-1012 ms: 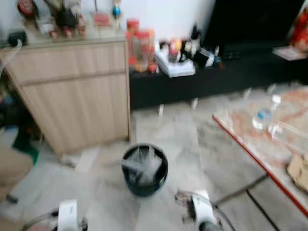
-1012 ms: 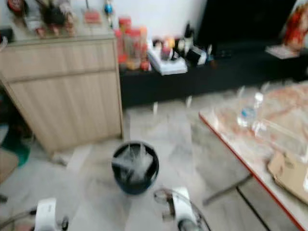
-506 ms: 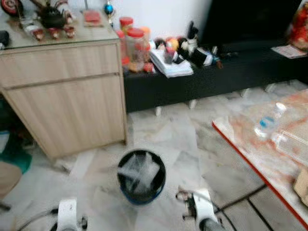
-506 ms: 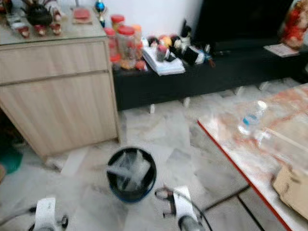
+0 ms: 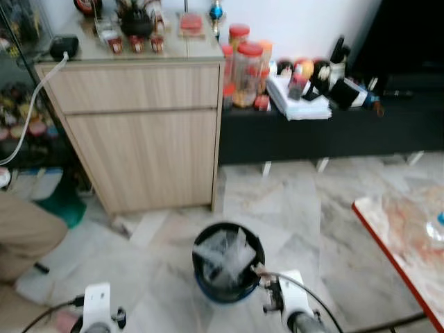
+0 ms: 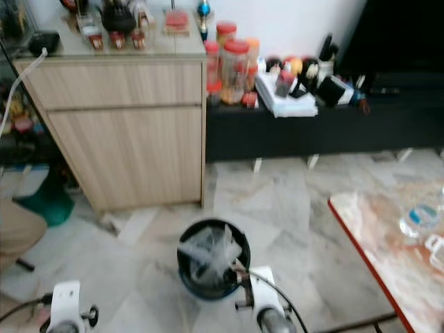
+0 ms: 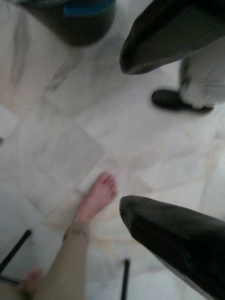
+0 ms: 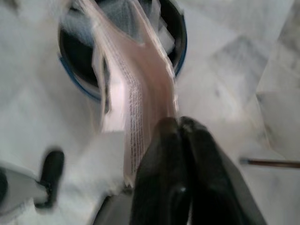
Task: Picking trash to rubbish bin
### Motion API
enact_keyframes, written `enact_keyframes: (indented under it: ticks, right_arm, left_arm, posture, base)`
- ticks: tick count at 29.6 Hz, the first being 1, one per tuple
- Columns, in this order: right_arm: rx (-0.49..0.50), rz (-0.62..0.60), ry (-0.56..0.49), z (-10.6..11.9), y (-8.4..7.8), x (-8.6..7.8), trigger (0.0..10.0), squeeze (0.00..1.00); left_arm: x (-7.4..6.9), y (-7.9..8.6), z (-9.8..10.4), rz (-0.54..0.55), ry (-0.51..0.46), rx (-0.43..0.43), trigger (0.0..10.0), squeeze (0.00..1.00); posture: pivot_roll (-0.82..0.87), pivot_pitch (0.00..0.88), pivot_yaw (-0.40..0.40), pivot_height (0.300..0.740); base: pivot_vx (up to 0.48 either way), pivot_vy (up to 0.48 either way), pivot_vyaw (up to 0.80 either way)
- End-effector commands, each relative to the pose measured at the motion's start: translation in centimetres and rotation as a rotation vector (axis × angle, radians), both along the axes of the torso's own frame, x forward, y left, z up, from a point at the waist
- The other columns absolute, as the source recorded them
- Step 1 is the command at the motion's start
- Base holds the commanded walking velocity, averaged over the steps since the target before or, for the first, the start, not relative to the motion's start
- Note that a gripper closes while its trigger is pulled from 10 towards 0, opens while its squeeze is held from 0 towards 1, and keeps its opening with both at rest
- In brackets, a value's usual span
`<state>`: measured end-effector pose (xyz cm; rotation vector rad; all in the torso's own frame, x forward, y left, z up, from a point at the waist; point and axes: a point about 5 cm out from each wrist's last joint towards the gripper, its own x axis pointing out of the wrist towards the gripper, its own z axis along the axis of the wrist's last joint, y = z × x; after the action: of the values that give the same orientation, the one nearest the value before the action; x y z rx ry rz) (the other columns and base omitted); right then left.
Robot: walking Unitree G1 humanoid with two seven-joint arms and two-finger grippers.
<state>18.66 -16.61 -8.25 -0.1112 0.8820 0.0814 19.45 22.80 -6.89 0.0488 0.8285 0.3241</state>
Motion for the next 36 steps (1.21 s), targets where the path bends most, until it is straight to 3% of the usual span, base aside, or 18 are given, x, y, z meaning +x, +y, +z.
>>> enact_keyframes:
  ticks: [1, 28, 36]
  right_arm:
    - [0.019, -0.003, -0.027, 0.42, 0.65, 0.88, 10.0, 0.00]
    - [0.020, -0.011, -0.018, 0.36, 0.83, 0.86, 10.0, 0.00]
    - [0.018, 0.009, -0.025, 0.62, 1.15, 1.43, 10.0, 0.00]
  left_arm:
    - [-0.77, 1.14, -0.13, 0.023, 0.024, 0.019, 10.0, 0.00]
    - [-0.53, 1.51, 0.09, 0.013, 0.020, 0.031, 10.0, 0.00]
    - [-0.04, 1.55, 0.34, 0.002, 0.015, 0.036, 10.0, 0.00]
  posture:
    - [0.06, 0.066, -0.065, 0.740]
    - [0.07, 0.039, -0.053, 0.740]
    - [0.07, 0.034, -0.050, 0.740]
  base:
    - [0.405, 0.000, 0.69]
    - [0.333, 0.000, 0.00]
    - [0.000, 0.000, 0.00]
